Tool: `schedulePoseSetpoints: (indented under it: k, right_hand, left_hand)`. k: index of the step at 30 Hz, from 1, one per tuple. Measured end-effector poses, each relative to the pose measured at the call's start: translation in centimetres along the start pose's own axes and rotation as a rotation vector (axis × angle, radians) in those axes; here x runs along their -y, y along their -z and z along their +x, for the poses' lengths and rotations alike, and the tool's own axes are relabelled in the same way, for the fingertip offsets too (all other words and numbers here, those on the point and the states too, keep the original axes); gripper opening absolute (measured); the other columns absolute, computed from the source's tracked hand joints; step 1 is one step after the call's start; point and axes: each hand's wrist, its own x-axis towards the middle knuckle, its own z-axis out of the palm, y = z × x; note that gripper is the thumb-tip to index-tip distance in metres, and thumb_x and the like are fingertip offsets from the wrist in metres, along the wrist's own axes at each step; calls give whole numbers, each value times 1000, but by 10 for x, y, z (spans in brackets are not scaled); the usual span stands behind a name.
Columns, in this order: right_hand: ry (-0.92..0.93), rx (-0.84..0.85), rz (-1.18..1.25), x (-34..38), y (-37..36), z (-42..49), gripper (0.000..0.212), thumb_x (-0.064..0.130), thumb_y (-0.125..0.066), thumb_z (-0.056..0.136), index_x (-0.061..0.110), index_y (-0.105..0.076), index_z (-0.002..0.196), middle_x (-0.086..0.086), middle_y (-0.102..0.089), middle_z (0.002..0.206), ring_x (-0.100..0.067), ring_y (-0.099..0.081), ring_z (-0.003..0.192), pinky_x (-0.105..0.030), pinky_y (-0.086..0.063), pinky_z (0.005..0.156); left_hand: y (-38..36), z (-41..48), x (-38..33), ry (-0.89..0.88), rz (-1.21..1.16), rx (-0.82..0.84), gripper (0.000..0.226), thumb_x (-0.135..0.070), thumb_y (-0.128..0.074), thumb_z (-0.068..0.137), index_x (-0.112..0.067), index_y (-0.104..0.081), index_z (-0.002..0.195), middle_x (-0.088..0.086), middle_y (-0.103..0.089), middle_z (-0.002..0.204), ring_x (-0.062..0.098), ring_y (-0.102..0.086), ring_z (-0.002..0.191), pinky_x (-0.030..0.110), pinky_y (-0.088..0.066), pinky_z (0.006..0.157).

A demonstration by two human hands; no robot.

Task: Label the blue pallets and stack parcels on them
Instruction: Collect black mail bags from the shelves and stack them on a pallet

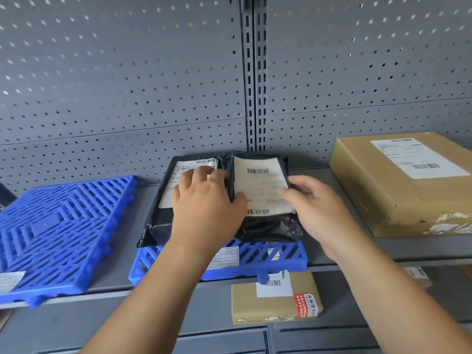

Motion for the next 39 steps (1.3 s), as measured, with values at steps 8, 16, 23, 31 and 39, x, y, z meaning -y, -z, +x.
schedulePoseSetpoints:
  k: [8, 16, 23, 31, 39]
  right_hand:
    - [63, 17, -67, -1, 10, 3, 40, 41, -62, 94, 37, -58, 134, 16, -55, 137, -5, -53, 126, -37, -45, 104]
    - [148, 74, -146, -1, 19, 0, 43, 41, -62, 94, 35, -56, 136, 14, -54, 138, -5, -51, 125, -28, -40, 96]
    - [227, 37, -277, -1, 31, -20, 45, 43, -61, 93, 38, -53, 137, 19, -51, 137, 2, -46, 120, -11, -33, 85]
    - [215, -108, -361, 4, 51, -69, 44, 41, -61, 94, 35, -53, 138, 20, -49, 132, 0, -43, 127, -20, -31, 97]
    - [160, -287, -578, 3, 55, -136, 47, 36, -61, 94, 31, -51, 140, 8, -49, 139, -18, -42, 132, -35, -38, 106]
  left_hand:
    - [-4, -7, -4, 41, 3, -23, 60, -50, -61, 89, -29, -51, 144, -2, -49, 147, 26, -32, 140, 44, -22, 117]
    - [-3, -24, -18, 52, -21, -64, 54, -48, -62, 91, -30, -54, 141, -3, -52, 143, 26, -36, 137, 44, -26, 115]
    - [-6, -47, -33, -30, -37, -83, 51, -45, -64, 91, -26, -59, 138, -6, -53, 140, 24, -38, 135, 41, -27, 112]
    - [2, -67, -44, -180, -117, -44, 49, -42, -65, 91, -26, -60, 138, -4, -55, 141, 26, -41, 136, 43, -31, 111]
    - [2, -101, -48, -384, -151, 36, 48, -38, -67, 90, -21, -63, 135, 3, -61, 135, 32, -48, 129, 48, -40, 105]
